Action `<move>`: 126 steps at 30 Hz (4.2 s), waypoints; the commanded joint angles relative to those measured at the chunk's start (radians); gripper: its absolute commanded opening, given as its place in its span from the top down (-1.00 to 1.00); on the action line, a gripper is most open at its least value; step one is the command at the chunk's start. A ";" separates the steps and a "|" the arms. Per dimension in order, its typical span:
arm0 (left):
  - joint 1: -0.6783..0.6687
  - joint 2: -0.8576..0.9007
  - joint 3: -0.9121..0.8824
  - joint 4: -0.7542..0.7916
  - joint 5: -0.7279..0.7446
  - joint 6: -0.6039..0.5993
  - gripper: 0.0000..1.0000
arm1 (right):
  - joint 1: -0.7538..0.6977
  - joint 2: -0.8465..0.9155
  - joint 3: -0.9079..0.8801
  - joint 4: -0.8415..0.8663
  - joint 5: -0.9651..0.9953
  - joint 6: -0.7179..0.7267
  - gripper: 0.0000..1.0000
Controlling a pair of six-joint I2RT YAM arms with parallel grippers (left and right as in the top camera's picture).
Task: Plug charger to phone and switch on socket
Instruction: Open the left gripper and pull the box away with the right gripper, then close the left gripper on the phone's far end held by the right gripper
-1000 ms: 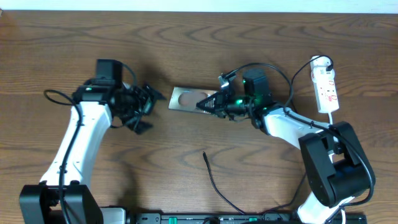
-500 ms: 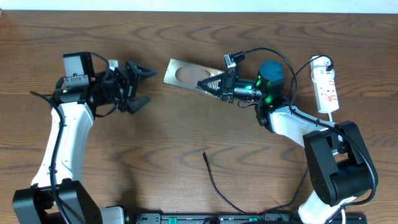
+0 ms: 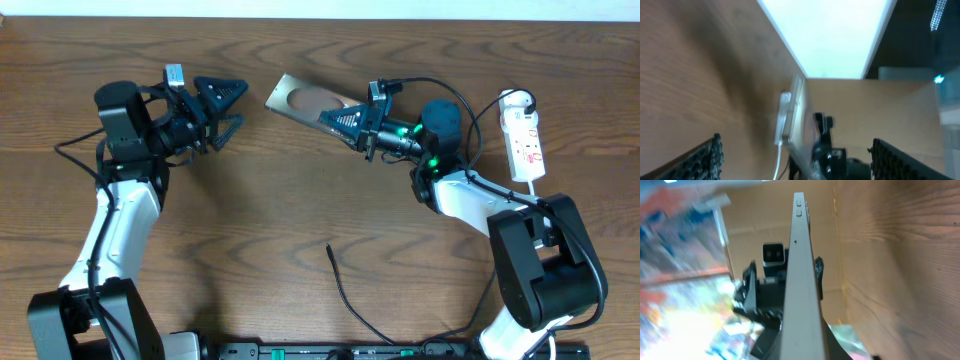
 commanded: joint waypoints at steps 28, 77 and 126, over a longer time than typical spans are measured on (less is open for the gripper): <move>-0.074 -0.011 -0.037 0.125 -0.152 -0.065 -0.80 | 0.335 -0.003 0.012 0.043 0.579 0.263 0.97; -0.074 -0.011 -0.037 0.125 -0.140 -0.061 0.75 | 0.422 -0.003 0.012 0.055 0.612 0.264 0.97; -0.013 -0.011 -0.037 0.126 -0.146 -0.043 0.85 | 0.419 -0.003 0.012 0.063 0.611 0.223 -0.98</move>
